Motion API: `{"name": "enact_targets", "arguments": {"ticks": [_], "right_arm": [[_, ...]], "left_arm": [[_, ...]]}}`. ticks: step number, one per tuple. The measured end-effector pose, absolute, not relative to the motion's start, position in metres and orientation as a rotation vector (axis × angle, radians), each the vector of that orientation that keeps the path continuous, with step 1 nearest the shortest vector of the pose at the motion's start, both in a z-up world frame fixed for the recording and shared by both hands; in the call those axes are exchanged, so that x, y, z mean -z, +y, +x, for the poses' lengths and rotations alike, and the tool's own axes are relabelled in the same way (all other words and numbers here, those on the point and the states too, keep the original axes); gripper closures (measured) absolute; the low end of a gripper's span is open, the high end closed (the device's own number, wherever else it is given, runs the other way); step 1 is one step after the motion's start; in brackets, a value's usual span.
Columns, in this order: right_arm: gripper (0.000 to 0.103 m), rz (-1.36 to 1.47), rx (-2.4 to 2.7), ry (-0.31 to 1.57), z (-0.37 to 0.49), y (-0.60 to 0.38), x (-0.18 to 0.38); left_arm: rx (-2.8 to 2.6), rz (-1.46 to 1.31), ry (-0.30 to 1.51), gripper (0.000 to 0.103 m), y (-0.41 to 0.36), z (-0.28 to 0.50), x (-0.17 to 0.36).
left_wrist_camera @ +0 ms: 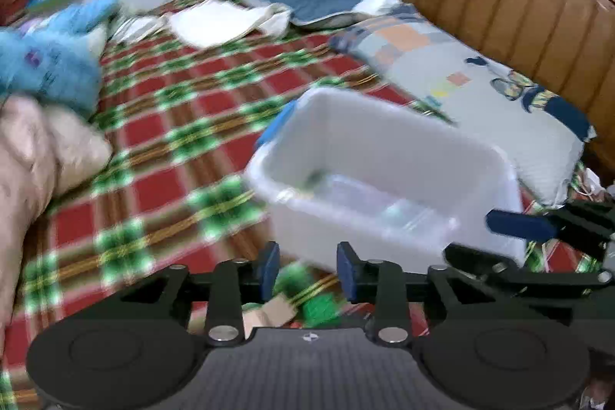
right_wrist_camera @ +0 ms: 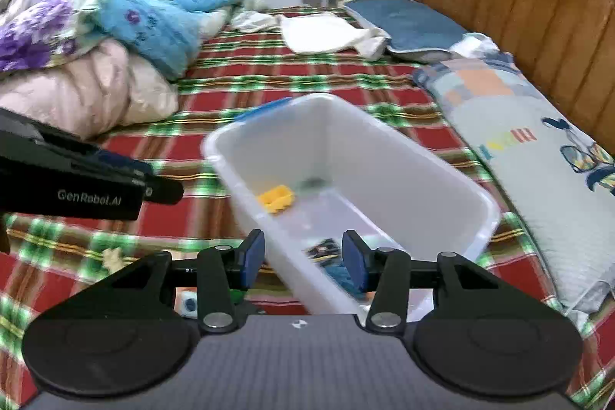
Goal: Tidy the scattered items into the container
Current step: 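Carry the black car in the left tool and blue gun in the right tool into the bin, releasing both, then grasp the blue block with the left tool while the right tool grasps the small red block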
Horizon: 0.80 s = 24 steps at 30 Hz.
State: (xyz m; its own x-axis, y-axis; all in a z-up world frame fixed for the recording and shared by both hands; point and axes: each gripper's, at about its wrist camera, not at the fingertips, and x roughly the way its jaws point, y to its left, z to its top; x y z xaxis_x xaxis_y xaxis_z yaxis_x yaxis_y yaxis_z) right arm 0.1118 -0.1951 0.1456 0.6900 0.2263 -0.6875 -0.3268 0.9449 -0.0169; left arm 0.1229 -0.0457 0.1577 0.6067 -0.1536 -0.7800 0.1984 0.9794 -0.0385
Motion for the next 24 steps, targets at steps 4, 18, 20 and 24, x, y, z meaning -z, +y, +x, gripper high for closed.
{"name": "enact_targets", "arguments": {"ticks": [4, 18, 20, 24], "right_arm": [[0.054, -0.177, -0.358, 0.764, 0.102, -0.179, -0.136], [0.055, -0.159, -0.439, 0.894, 0.080, -0.130, -0.074], [0.056, -0.167, -0.454, 0.900, 0.077, -0.121, -0.064], [0.056, -0.146, -0.446, 0.923, 0.075, -0.106, -0.044]], "left_arm": [[0.152, 0.055, 0.936, 0.063, -0.021, 0.109, -0.146], [0.250, 0.108, 1.054, 0.058, 0.011, 0.076, -0.101], [0.266, 0.146, 1.060, 0.058, 0.009, 0.074, -0.093], [0.267, 0.139, 1.070, 0.058, 0.016, 0.073, -0.083]]}}
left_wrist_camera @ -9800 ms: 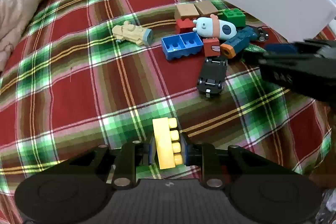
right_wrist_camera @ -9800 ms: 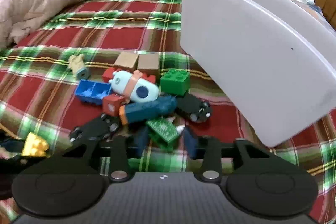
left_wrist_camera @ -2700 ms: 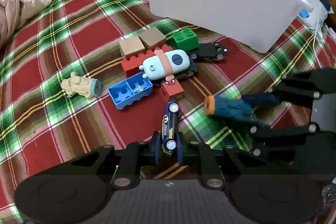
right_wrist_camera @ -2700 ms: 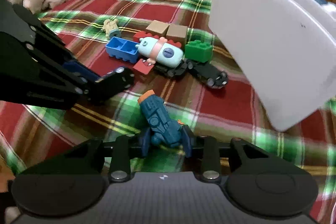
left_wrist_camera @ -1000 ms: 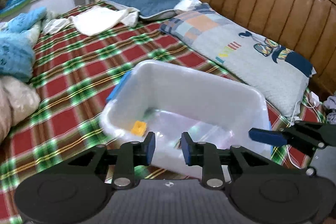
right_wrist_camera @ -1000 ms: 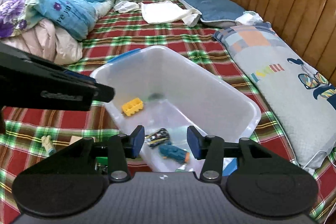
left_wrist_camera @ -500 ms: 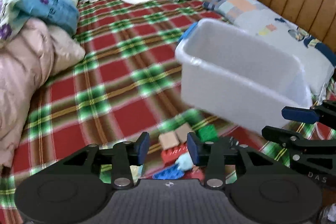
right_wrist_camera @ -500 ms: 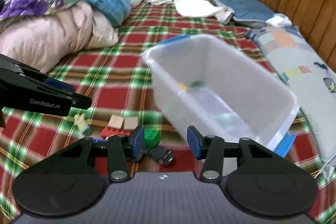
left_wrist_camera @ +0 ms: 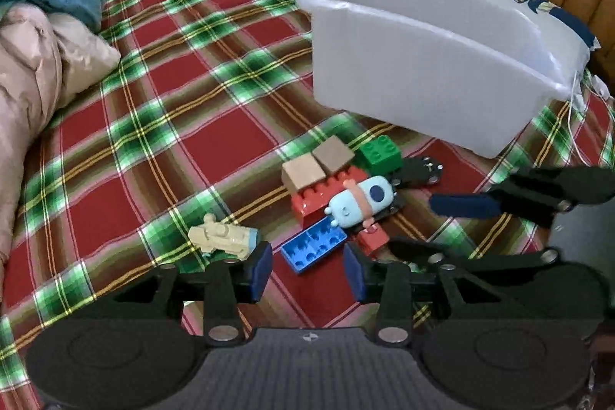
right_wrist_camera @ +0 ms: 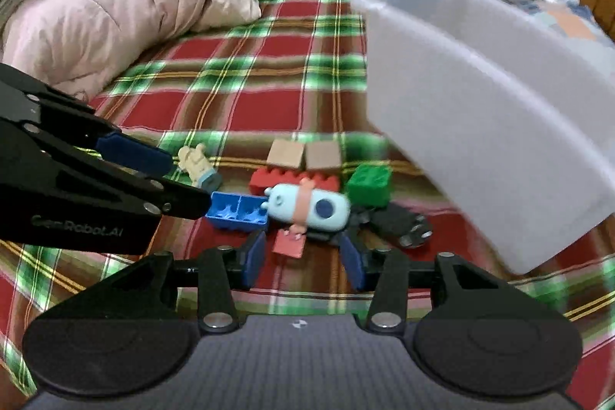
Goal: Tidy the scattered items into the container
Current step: 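Grasp the blue block with the left tool while the right tool grasps the small red block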
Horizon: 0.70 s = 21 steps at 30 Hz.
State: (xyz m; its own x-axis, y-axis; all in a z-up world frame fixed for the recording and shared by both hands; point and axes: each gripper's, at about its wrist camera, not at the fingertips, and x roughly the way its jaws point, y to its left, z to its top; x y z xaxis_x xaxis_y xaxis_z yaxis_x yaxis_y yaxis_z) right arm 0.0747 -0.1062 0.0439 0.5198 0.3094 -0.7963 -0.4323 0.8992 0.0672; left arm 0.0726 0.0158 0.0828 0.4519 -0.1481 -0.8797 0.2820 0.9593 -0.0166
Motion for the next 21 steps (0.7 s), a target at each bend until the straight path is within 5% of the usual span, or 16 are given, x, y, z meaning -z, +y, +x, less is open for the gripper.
{"name": "enact_targets", "arguments": {"ticks": [4, 8, 17, 19, 21], "right_arm": [[0.058, -0.126, -0.431, 0.936, 0.077, -0.094, -0.026], [0.075, -0.120, -0.405, 0.972, 0.078, -0.089, -0.014], [0.078, -0.150, -0.444, 0.946, 0.053, -0.121, -0.020], [0.077, -0.145, -0.458, 0.948, 0.053, -0.125, -0.020], [0.075, -0.148, -0.455, 0.948, 0.055, -0.124, -0.018]], "left_arm": [[0.277, 0.131, 1.071, 0.053, 0.023, 0.073, -0.076], [0.316, 0.148, 1.063, 0.052, 0.021, 0.078, -0.072], [0.443, 0.334, 1.104, 0.051, -0.002, 0.099, -0.028], [0.473, 0.329, 1.123, 0.056, -0.001, 0.099, -0.022], [0.490, 0.307, 1.137, 0.071, 0.000, 0.097, -0.020]]}}
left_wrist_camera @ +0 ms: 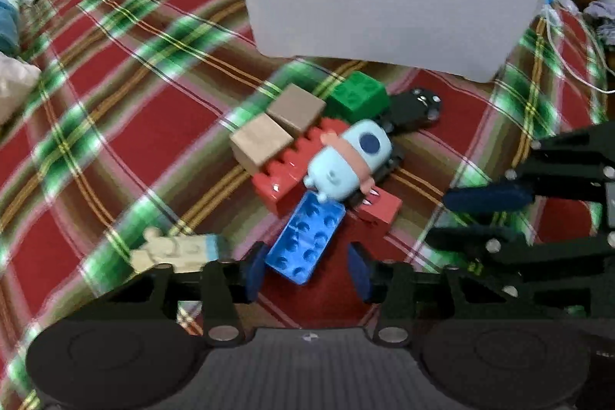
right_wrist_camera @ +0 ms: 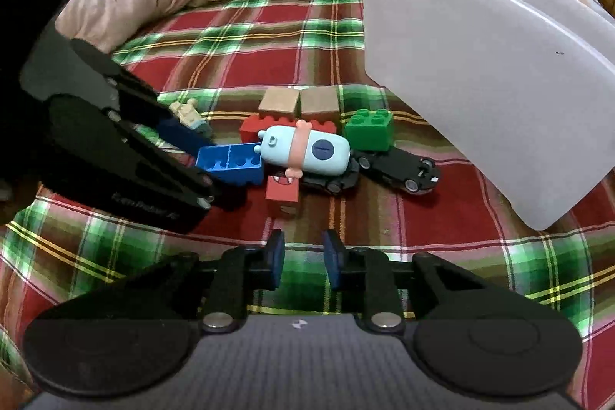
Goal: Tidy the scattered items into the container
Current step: 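Grasp the blue block with the left tool while the right tool grasps the small red block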
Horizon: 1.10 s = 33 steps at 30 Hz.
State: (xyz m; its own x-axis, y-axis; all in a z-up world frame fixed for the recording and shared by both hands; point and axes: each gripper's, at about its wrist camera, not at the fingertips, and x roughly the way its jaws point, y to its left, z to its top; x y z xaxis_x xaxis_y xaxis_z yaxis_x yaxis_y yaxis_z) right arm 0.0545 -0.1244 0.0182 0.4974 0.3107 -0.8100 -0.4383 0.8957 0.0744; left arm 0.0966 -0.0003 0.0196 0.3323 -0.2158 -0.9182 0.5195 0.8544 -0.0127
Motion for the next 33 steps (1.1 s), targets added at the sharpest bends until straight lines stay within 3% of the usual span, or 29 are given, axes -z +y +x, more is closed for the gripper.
{"name": "enact_targets", "arguments": {"ticks": [8, 33], "right_arm": [[0.071, -0.136, -0.486, 0.925, 0.068, -0.110, -0.014], [0.072, -0.136, -0.407, 0.938, 0.055, -0.137, -0.010]], "left_arm": [[0.457, 0.293, 1.110, 0.077, 0.000, 0.090, -0.023], [0.434, 0.237, 1.105, 0.070, -0.010, 0.092, -0.015]]}}
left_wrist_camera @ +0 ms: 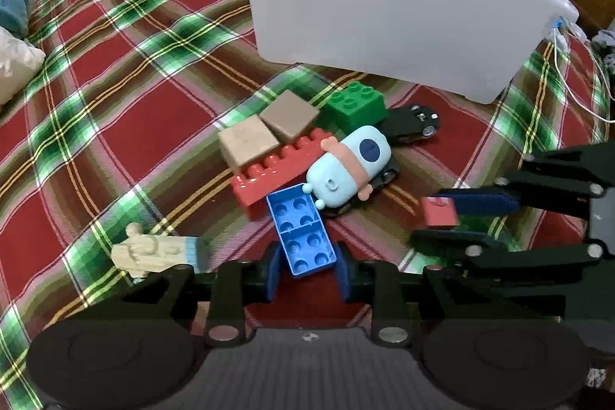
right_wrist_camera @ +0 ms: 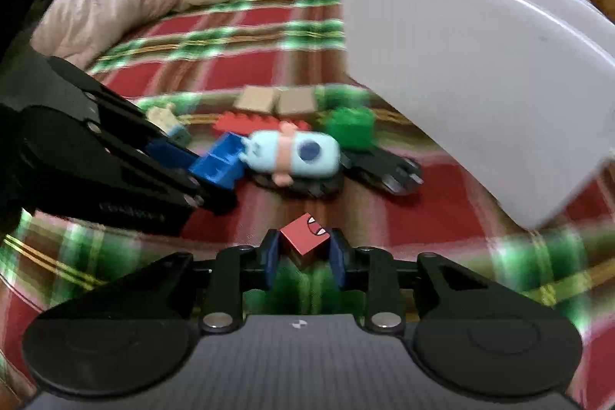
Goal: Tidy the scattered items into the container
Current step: 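Grasp the blue block with the left tool while the right tool grasps the small red block, then carry the blue block and red block into the bin and open both tools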
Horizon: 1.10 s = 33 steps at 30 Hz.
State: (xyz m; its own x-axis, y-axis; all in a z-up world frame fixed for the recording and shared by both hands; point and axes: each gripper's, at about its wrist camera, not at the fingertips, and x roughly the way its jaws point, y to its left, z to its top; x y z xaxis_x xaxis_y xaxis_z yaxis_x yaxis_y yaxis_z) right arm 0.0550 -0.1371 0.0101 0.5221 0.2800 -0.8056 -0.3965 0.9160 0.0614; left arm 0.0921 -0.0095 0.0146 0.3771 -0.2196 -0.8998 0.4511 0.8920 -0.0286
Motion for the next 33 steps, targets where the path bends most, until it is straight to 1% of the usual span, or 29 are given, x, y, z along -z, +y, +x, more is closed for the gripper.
{"name": "enact_targets", "arguments": {"ticks": [2, 3, 4, 5, 6, 7, 8, 9, 17, 25, 33], "right_arm": [[0.072, -0.141, -0.394, 0.946, 0.051, -0.144, -0.008], [0.072, -0.148, -0.391, 0.946, 0.049, -0.147, -0.007], [0.071, -0.153, -0.390, 0.944, 0.049, -0.148, -0.006], [0.071, -0.156, -0.391, 0.942, 0.049, -0.148, -0.006], [0.071, -0.162, -0.394, 0.941, 0.049, -0.148, -0.005], [0.071, -0.169, -0.395, 0.942, 0.049, -0.147, -0.005], [0.072, -0.176, -0.398, 0.941, 0.049, -0.146, -0.005], [0.072, -0.178, -0.400, 0.940, 0.049, -0.145, -0.006], [0.072, -0.168, -0.408, 0.915, 0.050, -0.144, -0.032], [0.072, -0.140, -0.395, 0.824, 0.055, -0.146, -0.091], [0.072, -0.131, -0.357, 0.699, 0.078, -0.164, -0.147]], "left_arm": [[0.411, 0.250, 1.098, 0.070, -0.014, 0.092, -0.012], [0.397, 0.259, 1.094, 0.066, -0.016, 0.092, -0.011], [0.379, 0.266, 1.093, 0.057, -0.018, 0.094, -0.010], [0.367, 0.268, 1.090, 0.056, -0.019, 0.097, -0.009], [0.366, 0.259, 1.087, 0.057, -0.019, 0.099, -0.009], [0.363, 0.248, 1.089, 0.067, -0.019, 0.101, -0.009], [0.356, 0.245, 1.093, 0.073, -0.019, 0.103, -0.010], [0.350, 0.243, 1.095, 0.075, -0.019, 0.103, -0.011], [0.330, 0.248, 1.065, 0.076, -0.023, 0.086, -0.044], [0.313, 0.215, 1.016, 0.076, -0.032, 0.079, -0.101], [0.301, 0.210, 0.947, 0.076, -0.051, 0.102, -0.151]]}}
